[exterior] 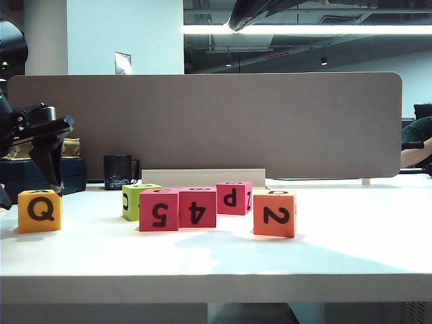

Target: Select the appropriate blocks from the scattered letter blocks on the table and arrange them in a row to spell out "ABCD".

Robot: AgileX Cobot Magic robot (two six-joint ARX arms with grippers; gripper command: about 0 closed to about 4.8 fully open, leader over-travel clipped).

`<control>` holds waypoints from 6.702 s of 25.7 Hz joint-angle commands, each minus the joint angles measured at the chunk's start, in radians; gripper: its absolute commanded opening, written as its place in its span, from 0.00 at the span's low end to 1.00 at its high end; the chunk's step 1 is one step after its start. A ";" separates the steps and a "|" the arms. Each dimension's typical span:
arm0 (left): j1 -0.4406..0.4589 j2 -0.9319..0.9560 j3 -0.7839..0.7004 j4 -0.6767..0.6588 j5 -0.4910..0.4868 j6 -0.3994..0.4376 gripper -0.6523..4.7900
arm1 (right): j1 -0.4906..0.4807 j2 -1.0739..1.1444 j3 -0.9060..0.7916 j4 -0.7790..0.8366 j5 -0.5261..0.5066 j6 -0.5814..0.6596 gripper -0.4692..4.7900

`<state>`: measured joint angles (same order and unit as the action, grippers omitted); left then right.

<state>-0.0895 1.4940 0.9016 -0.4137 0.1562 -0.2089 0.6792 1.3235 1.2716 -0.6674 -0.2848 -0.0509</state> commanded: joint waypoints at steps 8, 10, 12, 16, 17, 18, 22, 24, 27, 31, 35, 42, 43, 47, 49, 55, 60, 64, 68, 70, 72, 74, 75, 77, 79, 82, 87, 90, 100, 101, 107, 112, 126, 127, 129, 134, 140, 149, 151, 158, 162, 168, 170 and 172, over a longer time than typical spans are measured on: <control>-0.002 0.013 0.002 0.063 -0.037 -0.043 0.81 | 0.001 -0.002 0.004 0.014 -0.002 -0.003 0.09; -0.012 0.023 0.002 0.066 -0.040 -0.059 0.81 | 0.001 -0.002 0.004 0.014 -0.002 -0.003 0.09; -0.018 0.037 0.002 0.076 -0.040 -0.082 0.81 | 0.001 -0.002 0.004 0.014 -0.003 -0.005 0.09; -0.025 0.056 0.002 0.103 -0.051 -0.088 0.81 | 0.001 -0.002 0.004 0.013 -0.003 -0.006 0.09; -0.025 0.056 0.002 0.116 -0.062 -0.090 0.81 | 0.001 -0.002 0.004 0.011 -0.003 -0.006 0.09; -0.025 0.055 0.002 0.122 -0.070 -0.091 0.81 | 0.001 -0.002 0.004 0.012 -0.003 -0.006 0.09; -0.025 0.056 0.002 0.122 -0.087 -0.091 0.80 | 0.001 -0.002 0.004 0.012 -0.003 -0.006 0.09; -0.025 0.056 0.002 0.121 -0.090 -0.091 0.79 | 0.001 -0.002 0.004 0.013 -0.003 -0.006 0.09; -0.025 0.056 0.002 0.121 -0.089 -0.091 0.66 | 0.001 -0.002 0.004 0.013 -0.003 -0.006 0.09; -0.025 0.056 0.002 0.123 -0.089 -0.086 0.61 | 0.001 -0.002 0.004 0.013 -0.003 -0.006 0.09; -0.025 0.055 0.002 0.122 -0.078 -0.087 0.61 | 0.001 -0.002 0.004 0.013 -0.003 -0.006 0.09; -0.066 0.055 0.002 0.122 0.045 -0.061 0.61 | 0.001 -0.002 0.004 0.013 -0.003 -0.005 0.09; -0.090 0.055 0.002 0.122 0.045 -0.050 0.61 | 0.001 -0.002 0.004 0.013 -0.003 -0.005 0.09; -0.138 0.055 0.002 0.126 0.042 -0.023 0.61 | 0.001 -0.002 0.004 0.013 -0.003 -0.005 0.09; -0.158 0.055 0.002 0.130 0.041 -0.004 0.61 | 0.001 -0.002 0.004 0.013 -0.003 -0.005 0.09; -0.204 0.056 0.002 0.169 -0.007 0.000 0.61 | 0.001 -0.002 0.004 0.013 -0.003 -0.005 0.09; -0.204 0.056 0.002 0.204 -0.006 -0.001 0.61 | 0.001 -0.002 0.004 0.013 -0.003 -0.005 0.09; -0.205 0.072 0.002 0.206 0.006 -0.001 0.61 | 0.001 -0.002 0.004 0.018 -0.003 -0.005 0.09; -0.210 0.097 0.003 0.206 0.009 -0.001 0.61 | 0.001 -0.002 0.004 0.018 -0.003 -0.005 0.09; -0.211 0.100 0.003 0.220 0.040 -0.001 0.61 | 0.001 -0.002 0.004 0.018 -0.003 -0.005 0.09; -0.211 0.100 0.003 0.226 0.048 -0.002 0.61 | 0.001 -0.002 0.004 0.018 -0.002 -0.005 0.09; -0.211 0.100 0.006 0.226 0.050 -0.008 0.61 | 0.001 -0.002 0.004 0.018 -0.003 -0.005 0.09; -0.211 0.100 0.009 0.225 0.051 -0.008 0.61 | 0.001 -0.002 0.004 0.018 -0.003 -0.005 0.09; -0.212 0.100 0.010 0.228 0.052 -0.008 0.61 | 0.001 -0.002 0.004 0.018 -0.003 -0.005 0.09; -0.224 0.100 0.010 0.228 0.047 -0.008 0.61 | 0.001 -0.002 0.004 0.018 -0.003 -0.005 0.09; -0.225 0.103 0.010 0.230 0.050 -0.008 0.61 | 0.001 -0.002 0.004 0.018 -0.003 -0.005 0.09; -0.237 0.103 0.010 0.237 0.047 -0.008 0.61 | 0.001 -0.002 0.004 0.016 -0.003 -0.005 0.09; -0.237 0.103 0.010 0.240 0.047 -0.007 0.62 | 0.002 -0.002 0.004 0.011 -0.003 -0.005 0.09; -0.237 0.103 0.010 0.244 0.047 0.000 0.76 | 0.002 -0.002 0.004 0.011 -0.003 -0.005 0.09; -0.237 0.103 0.010 0.244 0.047 0.001 0.76 | 0.002 -0.002 0.004 0.011 -0.003 -0.005 0.09; -0.237 0.103 0.010 0.255 0.046 0.045 0.78 | 0.002 -0.002 0.004 0.011 -0.003 -0.005 0.09; -0.236 0.103 0.018 0.250 0.047 0.049 0.83 | 0.002 -0.002 0.004 0.011 -0.003 -0.005 0.09; -0.236 0.103 0.035 0.157 -0.012 0.084 0.86 | 0.002 -0.002 0.004 0.010 -0.002 -0.005 0.09; -0.236 0.103 0.035 0.154 -0.023 0.088 0.90 | 0.002 -0.002 0.004 0.010 -0.002 -0.005 0.09; -0.236 0.103 0.035 0.153 -0.035 0.096 1.00 | 0.002 -0.002 0.004 0.010 -0.002 -0.005 0.09; -0.235 0.103 0.035 0.161 -0.048 0.098 1.00 | 0.002 -0.002 0.004 0.010 -0.002 -0.005 0.09; -0.235 0.101 0.056 0.131 -0.065 0.101 1.00 | 0.002 -0.002 0.004 0.010 -0.002 -0.005 0.09; -0.236 0.101 0.243 -0.136 0.047 0.311 1.00 | 0.002 -0.002 0.004 0.008 0.024 -0.006 0.09; -0.236 0.101 0.272 -0.169 0.047 0.372 1.00 | 0.001 -0.002 0.004 0.008 0.024 -0.006 0.09; -0.237 0.101 0.291 -0.183 0.050 0.497 1.00 | 0.001 -0.002 0.004 0.009 0.024 -0.006 0.09; -0.241 0.101 0.291 -0.185 0.051 0.621 1.00 | 0.001 -0.002 0.004 0.009 0.024 -0.006 0.09; -0.289 0.103 0.292 -0.147 0.092 0.712 1.00 | 0.001 -0.002 0.004 0.009 0.024 -0.006 0.09; -0.326 0.103 0.296 -0.123 0.087 0.735 1.00 | 0.001 -0.002 0.004 0.009 0.024 -0.006 0.09; -0.358 0.103 0.297 -0.105 0.060 0.737 0.98 | 0.001 -0.002 0.004 0.008 0.023 -0.006 0.09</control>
<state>-0.4400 1.5993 1.1931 -0.5354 0.2329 0.5213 0.6792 1.3251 1.2716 -0.6704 -0.2615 -0.0536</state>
